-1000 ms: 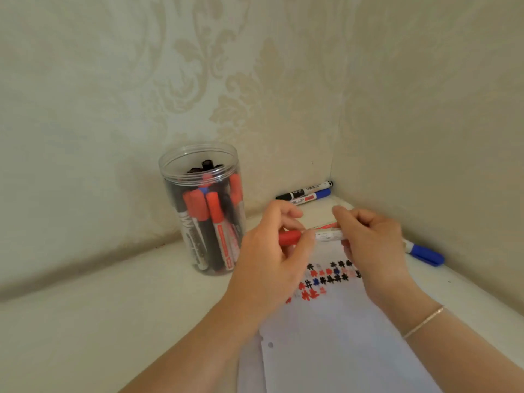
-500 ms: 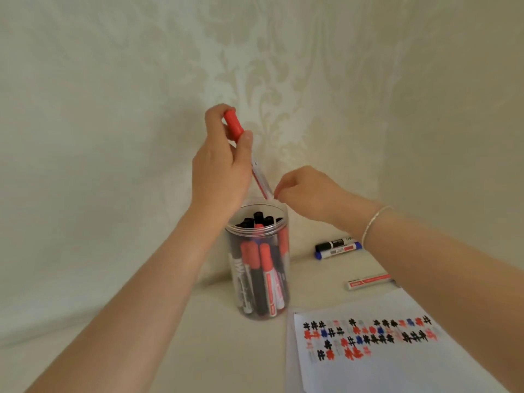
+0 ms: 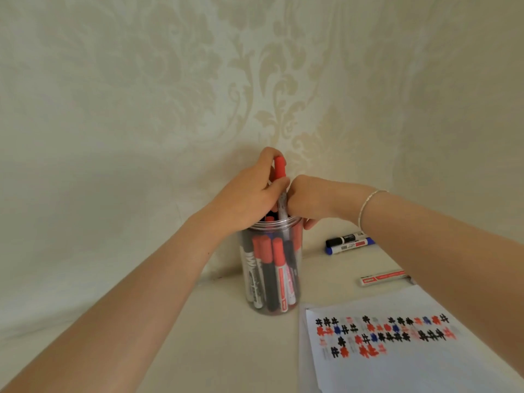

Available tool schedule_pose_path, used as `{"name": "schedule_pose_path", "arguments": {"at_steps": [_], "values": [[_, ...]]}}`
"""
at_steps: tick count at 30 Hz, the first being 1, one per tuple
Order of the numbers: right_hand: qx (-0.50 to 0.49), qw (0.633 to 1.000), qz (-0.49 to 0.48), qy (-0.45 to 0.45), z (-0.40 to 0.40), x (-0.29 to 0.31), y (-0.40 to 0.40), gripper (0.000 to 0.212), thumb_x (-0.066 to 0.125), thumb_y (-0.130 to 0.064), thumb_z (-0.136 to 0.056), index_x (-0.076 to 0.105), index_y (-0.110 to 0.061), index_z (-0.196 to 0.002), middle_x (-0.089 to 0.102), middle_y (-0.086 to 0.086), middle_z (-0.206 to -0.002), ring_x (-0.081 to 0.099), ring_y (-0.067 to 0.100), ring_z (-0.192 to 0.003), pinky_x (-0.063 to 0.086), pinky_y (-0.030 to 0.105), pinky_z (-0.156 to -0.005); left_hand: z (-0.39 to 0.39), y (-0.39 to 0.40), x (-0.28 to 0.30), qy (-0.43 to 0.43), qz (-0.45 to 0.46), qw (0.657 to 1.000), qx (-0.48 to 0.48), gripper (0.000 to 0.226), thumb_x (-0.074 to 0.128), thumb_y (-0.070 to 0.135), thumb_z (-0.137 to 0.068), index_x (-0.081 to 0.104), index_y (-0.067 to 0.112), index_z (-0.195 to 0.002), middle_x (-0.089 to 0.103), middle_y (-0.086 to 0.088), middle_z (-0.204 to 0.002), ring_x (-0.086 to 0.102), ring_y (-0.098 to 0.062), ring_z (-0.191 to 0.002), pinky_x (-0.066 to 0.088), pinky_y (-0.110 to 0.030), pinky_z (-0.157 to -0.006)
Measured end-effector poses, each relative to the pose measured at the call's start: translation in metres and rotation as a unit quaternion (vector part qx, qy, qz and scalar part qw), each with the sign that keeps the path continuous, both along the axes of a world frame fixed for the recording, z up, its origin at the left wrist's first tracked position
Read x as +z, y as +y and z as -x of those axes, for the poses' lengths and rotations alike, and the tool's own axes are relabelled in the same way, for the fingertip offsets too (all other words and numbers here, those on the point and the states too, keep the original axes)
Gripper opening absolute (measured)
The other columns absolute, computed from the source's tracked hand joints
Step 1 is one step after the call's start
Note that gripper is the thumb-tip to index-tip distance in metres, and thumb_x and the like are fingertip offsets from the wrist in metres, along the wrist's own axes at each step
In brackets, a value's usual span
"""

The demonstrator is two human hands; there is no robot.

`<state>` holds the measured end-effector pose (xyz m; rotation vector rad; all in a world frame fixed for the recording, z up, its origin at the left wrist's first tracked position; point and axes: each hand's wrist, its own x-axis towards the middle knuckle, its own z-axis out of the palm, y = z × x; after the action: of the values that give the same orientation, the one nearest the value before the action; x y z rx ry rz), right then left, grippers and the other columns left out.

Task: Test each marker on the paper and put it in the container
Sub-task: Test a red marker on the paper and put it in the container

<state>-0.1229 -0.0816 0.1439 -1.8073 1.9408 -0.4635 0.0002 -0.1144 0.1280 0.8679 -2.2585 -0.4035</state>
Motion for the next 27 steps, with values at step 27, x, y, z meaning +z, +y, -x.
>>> {"name": "schedule_pose_path", "arguments": {"at_steps": [27], "values": [[0.012,0.999,-0.040,-0.009,0.002,0.014,0.006,0.026,0.059,0.005,-0.084,0.058,0.007,-0.110,0.066,0.025,-0.106,0.069,0.031,-0.094,0.059,0.037,-0.077,0.012,-0.005,0.025,-0.266,-0.102,0.957,0.047,0.004,0.070,0.018,-0.077,0.072,0.020,-0.074,0.068,0.001,-0.070,0.060,-0.014,-0.065,0.046,-0.023,-0.059]]}}
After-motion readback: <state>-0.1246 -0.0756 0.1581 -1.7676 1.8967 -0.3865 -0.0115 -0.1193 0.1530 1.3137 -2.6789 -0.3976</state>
